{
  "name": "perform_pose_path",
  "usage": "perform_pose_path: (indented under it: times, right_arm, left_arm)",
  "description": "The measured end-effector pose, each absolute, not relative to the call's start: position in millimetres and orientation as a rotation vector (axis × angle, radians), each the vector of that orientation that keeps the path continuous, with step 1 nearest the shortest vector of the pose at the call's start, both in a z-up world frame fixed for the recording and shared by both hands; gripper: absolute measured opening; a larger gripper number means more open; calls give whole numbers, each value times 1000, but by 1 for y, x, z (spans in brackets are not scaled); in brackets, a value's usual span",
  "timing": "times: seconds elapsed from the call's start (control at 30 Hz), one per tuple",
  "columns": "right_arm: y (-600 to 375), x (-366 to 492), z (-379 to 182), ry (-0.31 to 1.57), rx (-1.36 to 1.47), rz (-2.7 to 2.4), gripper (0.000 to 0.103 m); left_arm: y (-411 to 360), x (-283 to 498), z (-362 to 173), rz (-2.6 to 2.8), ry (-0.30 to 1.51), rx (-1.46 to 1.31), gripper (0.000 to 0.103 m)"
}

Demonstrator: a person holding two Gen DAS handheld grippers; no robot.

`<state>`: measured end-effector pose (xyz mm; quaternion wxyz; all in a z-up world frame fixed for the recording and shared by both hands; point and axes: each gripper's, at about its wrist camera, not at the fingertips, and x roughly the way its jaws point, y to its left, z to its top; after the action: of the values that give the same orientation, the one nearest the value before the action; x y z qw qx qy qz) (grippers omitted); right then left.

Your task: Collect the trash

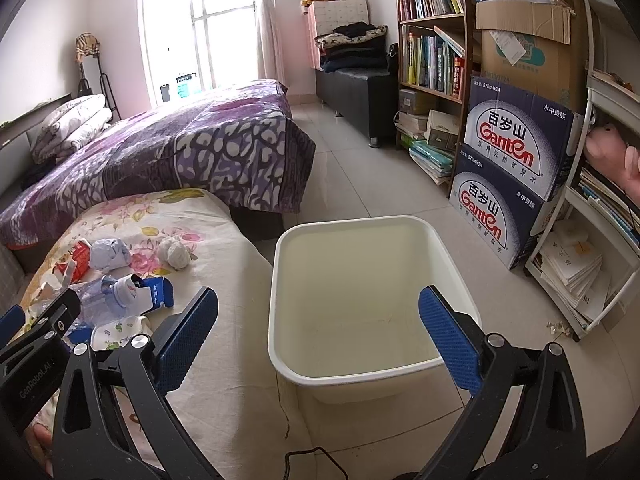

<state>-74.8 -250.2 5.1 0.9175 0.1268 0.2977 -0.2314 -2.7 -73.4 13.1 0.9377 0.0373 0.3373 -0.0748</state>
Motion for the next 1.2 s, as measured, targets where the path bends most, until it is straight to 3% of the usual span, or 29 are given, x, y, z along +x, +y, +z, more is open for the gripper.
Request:
perform_pose_path:
  times: [0.3,0.6,0.87,1.2]
  right_arm:
    - [-244,-64,38,535,196,-460,96]
    - [-241,-16,46,675,228,-331,96]
    - [-240,23,11,845,365,-208,96]
    - [-210,47,-34,998,393,2,96]
  left_arm:
    - [-56,20,40,-114,720,105,93]
    - [-18,89,45,-106,919,171,93]
    - [-3,142,10,-185,1115,380,93]
    - [4,179,-21,-240,1127,368,93]
